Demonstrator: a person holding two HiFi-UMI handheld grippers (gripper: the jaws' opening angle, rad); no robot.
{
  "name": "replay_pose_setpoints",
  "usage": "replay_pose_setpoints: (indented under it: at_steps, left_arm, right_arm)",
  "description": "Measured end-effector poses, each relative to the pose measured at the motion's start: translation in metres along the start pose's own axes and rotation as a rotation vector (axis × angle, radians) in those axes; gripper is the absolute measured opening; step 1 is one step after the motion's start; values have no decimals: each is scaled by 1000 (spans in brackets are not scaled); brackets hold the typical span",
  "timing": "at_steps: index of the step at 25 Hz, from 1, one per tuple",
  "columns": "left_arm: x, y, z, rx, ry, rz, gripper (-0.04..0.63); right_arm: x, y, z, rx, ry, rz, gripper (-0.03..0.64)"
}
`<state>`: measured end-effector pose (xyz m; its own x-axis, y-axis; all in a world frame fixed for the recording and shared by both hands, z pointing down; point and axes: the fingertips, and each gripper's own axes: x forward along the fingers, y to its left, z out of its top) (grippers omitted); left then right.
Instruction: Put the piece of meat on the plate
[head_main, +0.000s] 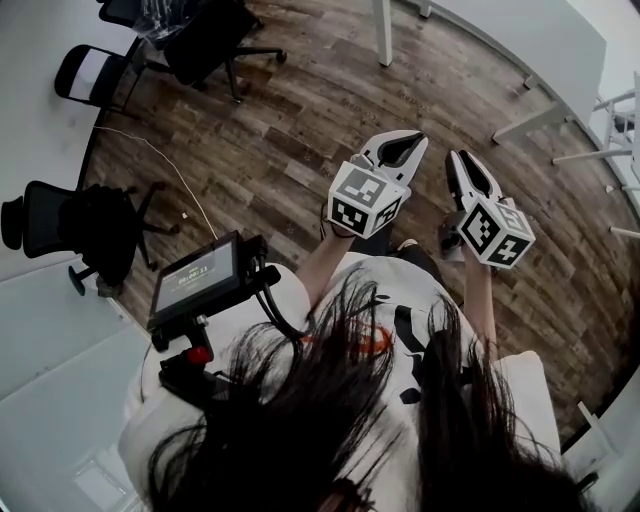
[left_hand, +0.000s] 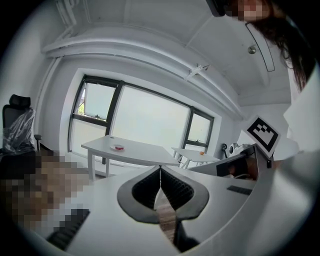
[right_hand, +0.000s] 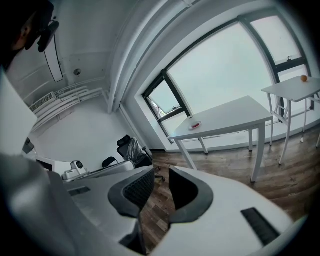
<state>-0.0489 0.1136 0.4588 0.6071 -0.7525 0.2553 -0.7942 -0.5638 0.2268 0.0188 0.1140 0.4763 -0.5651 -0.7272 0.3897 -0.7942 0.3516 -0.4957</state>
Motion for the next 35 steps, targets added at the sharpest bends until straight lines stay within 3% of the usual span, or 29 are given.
replay_pose_setpoints:
  at_steps: [5,7,26,35]
  left_arm:
    - [-18,-82,-18,29,-27,22,6]
    - [-22,-95,-24,41,-26,27,6]
    - [-17,-83,-17,75,-9,63,6]
    - [-13,-88,-21,76,-7,37,6]
  right_arm:
    - [-84,-20,-22,-15,-34,26,98]
    - [-98,-24,-29,-18,-36,30,98]
    - [-75,-16,-26,-39,7,88,98]
    - [-77,-24,-28,-22,2,66,98]
